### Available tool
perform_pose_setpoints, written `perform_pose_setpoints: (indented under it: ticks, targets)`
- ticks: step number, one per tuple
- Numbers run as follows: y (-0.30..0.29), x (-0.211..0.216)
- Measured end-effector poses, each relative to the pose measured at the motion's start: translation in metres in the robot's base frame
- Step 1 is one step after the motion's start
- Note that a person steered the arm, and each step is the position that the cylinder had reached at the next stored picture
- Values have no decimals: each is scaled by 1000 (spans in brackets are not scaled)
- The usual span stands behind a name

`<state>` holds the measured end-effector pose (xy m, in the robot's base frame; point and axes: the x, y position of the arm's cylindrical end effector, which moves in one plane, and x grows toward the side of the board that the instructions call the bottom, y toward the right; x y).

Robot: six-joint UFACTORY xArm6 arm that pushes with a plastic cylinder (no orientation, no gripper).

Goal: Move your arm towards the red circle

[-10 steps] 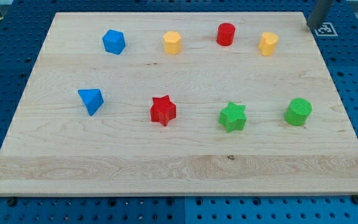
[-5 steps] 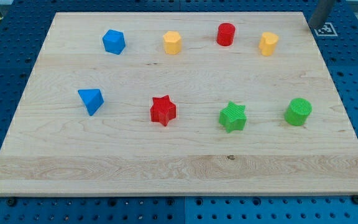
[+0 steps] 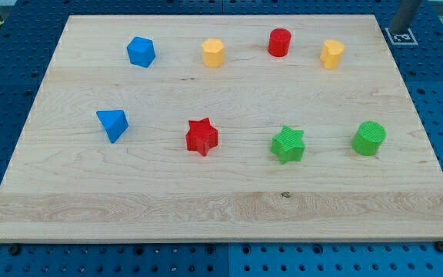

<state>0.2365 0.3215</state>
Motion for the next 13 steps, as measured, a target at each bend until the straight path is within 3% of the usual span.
perform_pose_setpoints:
  ticks: [3, 5, 7, 11, 13]
  targets:
    - [10, -8]
    - [-1, -44]
    - [-2, -20]
    - [22, -20]
    - [-87, 23]
